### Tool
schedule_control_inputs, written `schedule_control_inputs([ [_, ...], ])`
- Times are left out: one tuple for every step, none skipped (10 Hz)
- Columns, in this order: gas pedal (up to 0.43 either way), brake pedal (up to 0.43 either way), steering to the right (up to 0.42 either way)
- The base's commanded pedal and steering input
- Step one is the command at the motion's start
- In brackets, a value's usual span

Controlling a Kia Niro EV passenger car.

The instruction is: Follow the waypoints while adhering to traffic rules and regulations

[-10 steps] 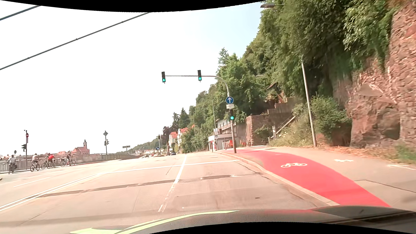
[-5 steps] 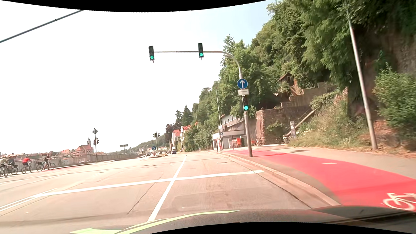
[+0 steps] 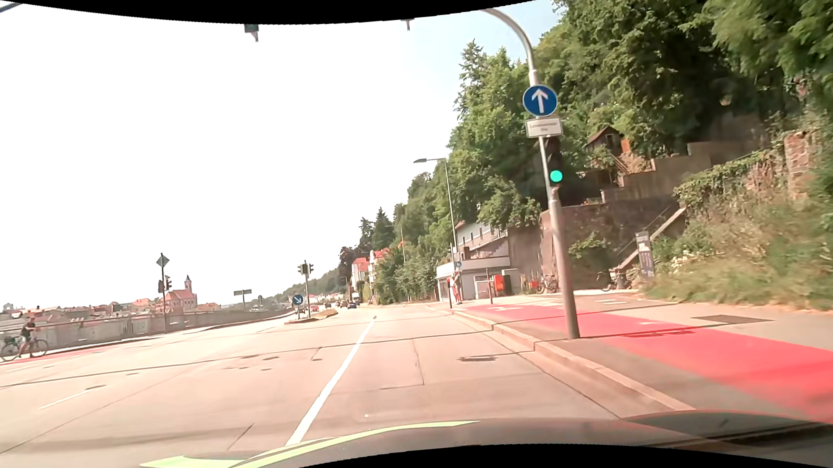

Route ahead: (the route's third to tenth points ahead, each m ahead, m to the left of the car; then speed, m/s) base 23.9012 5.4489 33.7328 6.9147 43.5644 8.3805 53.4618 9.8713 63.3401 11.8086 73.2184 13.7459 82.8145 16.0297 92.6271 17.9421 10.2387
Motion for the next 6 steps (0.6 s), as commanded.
schedule_control_inputs([
  [0.15, 0.0, -0.027],
  [0.15, 0.0, -0.025],
  [0.138, 0.0, -0.023],
  [0.13, 0.0, -0.02],
  [0.13, 0.0, -0.016],
  [0.118, 0.0, -0.016],
])
